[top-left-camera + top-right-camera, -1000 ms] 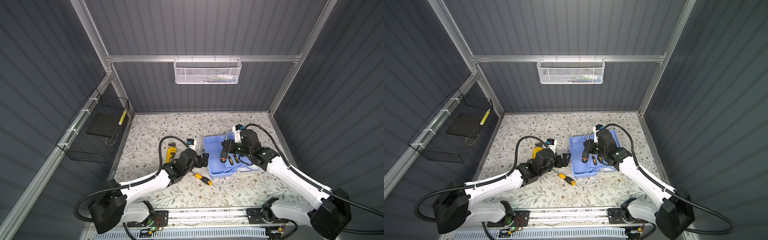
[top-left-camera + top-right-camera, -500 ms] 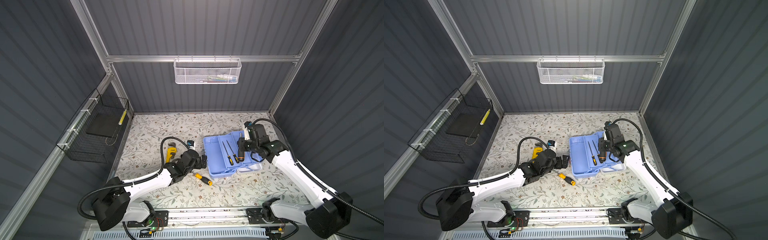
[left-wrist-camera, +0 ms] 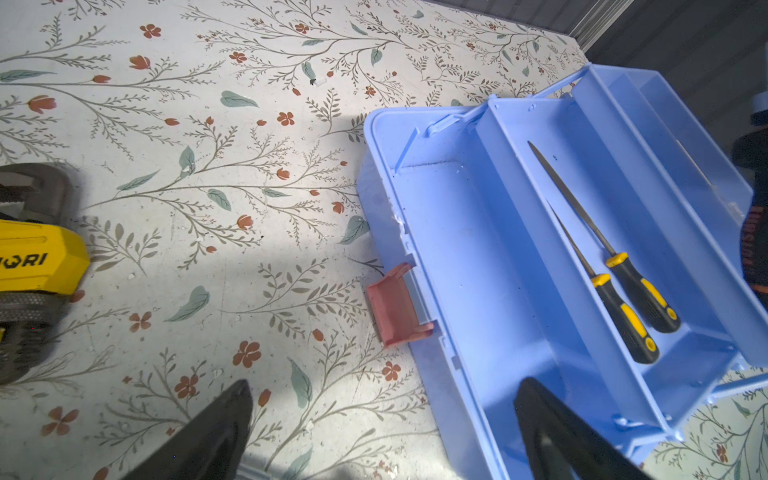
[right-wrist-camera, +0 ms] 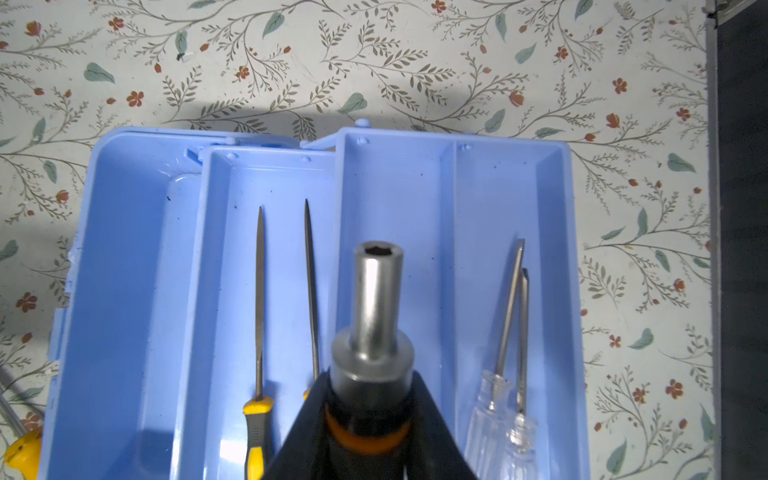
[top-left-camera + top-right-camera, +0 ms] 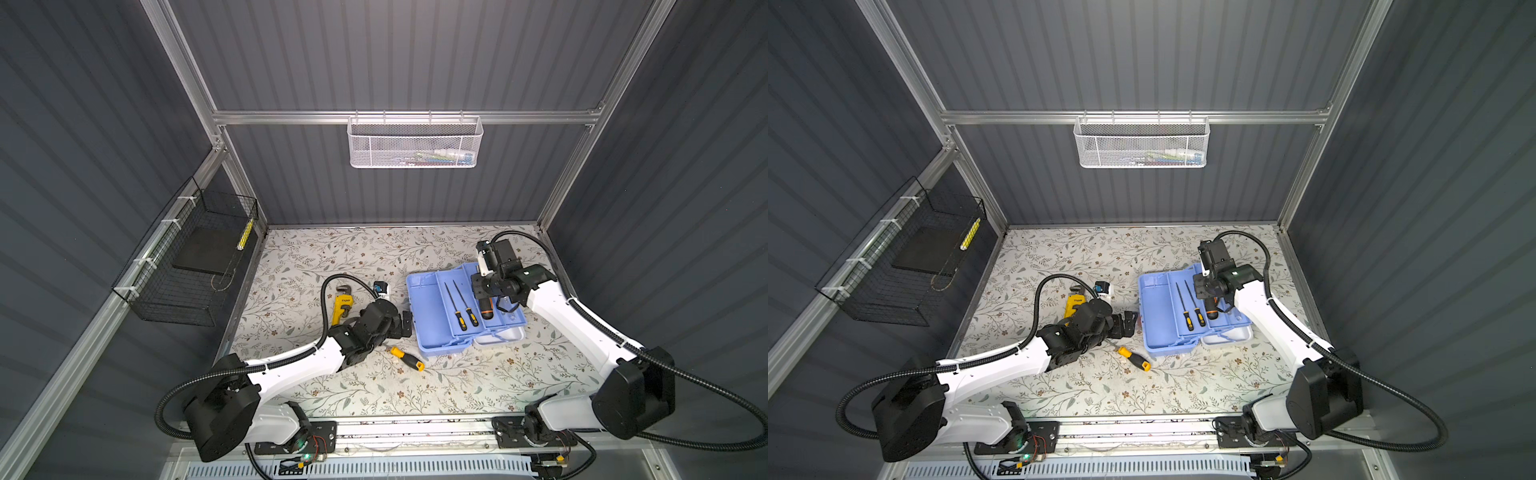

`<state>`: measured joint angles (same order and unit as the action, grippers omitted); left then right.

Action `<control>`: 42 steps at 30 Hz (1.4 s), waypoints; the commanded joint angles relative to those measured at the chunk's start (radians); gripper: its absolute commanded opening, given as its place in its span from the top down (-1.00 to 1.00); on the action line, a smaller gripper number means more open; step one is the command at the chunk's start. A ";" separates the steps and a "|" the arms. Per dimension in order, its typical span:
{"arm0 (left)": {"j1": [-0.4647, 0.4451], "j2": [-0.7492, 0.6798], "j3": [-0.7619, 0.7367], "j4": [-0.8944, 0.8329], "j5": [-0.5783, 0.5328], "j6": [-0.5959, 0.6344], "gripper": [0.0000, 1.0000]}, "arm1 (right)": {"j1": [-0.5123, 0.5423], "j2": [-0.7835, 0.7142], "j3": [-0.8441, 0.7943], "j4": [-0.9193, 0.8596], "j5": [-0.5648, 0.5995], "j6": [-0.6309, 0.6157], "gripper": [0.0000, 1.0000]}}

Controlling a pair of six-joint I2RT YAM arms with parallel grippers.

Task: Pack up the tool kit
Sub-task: 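Lower the ratchet screwdriver into the tray with right gripper while left withdraws, then move right gripper down toward the short yellow-black screwdriver on the table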

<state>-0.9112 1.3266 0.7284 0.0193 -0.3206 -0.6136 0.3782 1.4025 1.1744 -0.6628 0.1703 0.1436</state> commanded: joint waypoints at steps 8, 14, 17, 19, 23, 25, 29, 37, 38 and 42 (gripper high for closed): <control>-0.002 0.002 0.016 -0.015 -0.018 0.007 -0.99 | -0.005 0.042 0.031 -0.046 0.027 -0.036 0.74; -0.003 0.003 0.014 -0.015 -0.022 0.008 -0.99 | -0.004 0.047 0.030 -0.044 -0.003 -0.033 0.59; -0.002 0.005 0.014 -0.014 -0.020 0.008 -0.99 | -0.004 0.047 0.024 -0.030 -0.030 -0.026 0.46; -0.003 0.003 0.014 -0.018 -0.021 0.008 -1.00 | -0.004 0.047 0.023 -0.028 -0.033 -0.022 0.36; -0.003 -0.003 0.008 -0.019 -0.026 0.007 -0.99 | -0.004 0.052 0.023 -0.025 -0.041 -0.011 0.16; -0.002 -0.005 0.008 -0.019 -0.027 0.008 -0.99 | -0.005 0.053 0.025 -0.024 -0.038 -0.005 0.01; -0.003 -0.008 0.006 -0.021 -0.031 0.008 -0.99 | -0.004 0.041 0.030 -0.025 -0.034 0.012 -0.13; -0.003 -0.007 0.004 -0.027 -0.037 0.004 -1.00 | -0.003 -0.044 0.008 -0.006 -0.048 0.024 -0.43; -0.003 -0.007 0.004 -0.032 -0.042 0.005 -0.99 | -0.003 -0.056 0.003 -0.005 -0.053 0.031 -0.48; 0.006 -0.015 0.004 -0.066 -0.066 0.013 -1.00 | 0.006 -0.112 -0.025 0.014 -0.097 0.042 -0.53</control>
<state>-0.9104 1.3262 0.7284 -0.0010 -0.3538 -0.6132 0.3790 1.3243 1.1698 -0.6605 0.1104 0.1734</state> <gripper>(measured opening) 0.997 0.760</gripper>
